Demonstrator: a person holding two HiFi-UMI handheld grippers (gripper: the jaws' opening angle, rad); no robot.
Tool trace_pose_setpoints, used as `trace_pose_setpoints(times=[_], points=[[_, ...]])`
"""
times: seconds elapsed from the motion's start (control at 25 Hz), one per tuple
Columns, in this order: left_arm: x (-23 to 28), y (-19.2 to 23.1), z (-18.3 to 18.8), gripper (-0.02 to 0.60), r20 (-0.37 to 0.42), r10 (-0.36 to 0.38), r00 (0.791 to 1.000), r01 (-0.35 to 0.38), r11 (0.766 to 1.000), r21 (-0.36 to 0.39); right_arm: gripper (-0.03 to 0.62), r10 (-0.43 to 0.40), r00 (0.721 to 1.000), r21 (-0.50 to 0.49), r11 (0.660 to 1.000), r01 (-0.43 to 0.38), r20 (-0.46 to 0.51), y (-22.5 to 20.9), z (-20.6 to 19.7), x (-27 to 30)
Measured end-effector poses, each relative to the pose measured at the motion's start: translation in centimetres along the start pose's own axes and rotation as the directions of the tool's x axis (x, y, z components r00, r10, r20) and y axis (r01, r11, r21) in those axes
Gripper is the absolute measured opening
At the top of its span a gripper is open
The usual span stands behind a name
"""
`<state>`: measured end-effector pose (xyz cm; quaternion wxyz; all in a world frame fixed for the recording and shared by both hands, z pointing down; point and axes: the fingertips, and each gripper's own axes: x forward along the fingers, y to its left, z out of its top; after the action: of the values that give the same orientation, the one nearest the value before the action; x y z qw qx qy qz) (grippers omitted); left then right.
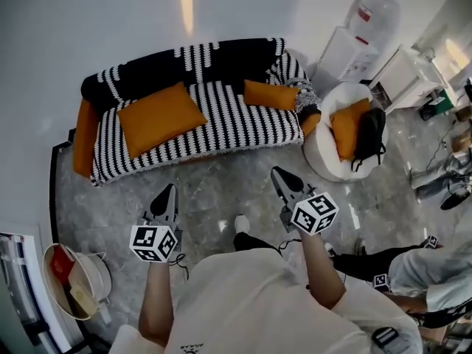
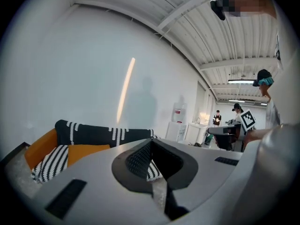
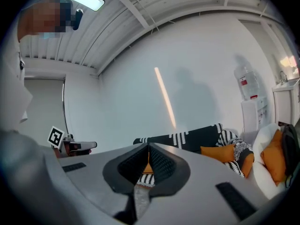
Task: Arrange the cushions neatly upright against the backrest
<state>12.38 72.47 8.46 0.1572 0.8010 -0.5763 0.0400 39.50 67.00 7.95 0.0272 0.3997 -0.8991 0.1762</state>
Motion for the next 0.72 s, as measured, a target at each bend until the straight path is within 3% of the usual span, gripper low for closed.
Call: trace_pose_setpoints(times=[0.32,0.56,0.72], points=[[11.3,-2.2,2.2,0.018,-0.014,0.005,1.0,-0.004,1.0,0.021,0.023,-0.01,1.0,0.005,1.0,0.01,-0.014,-10.8,2.9,3.2],[16.8,-4.0,4.1,0.018,-0.017,0.006,1.0,-0.005,0.998,0.055,0.023,-0.005,1.0,0.025,1.0,0.005,-0.007,-15.7,4.4,4.8],[18.4,-4.7,4.2,0.018,-0.06,-0.007,0.998,0.012,0.997,0.083,0.023,-0.025,1.0,0.058,0.998,0.024,0.012,-17.4,4.4,4.3]])
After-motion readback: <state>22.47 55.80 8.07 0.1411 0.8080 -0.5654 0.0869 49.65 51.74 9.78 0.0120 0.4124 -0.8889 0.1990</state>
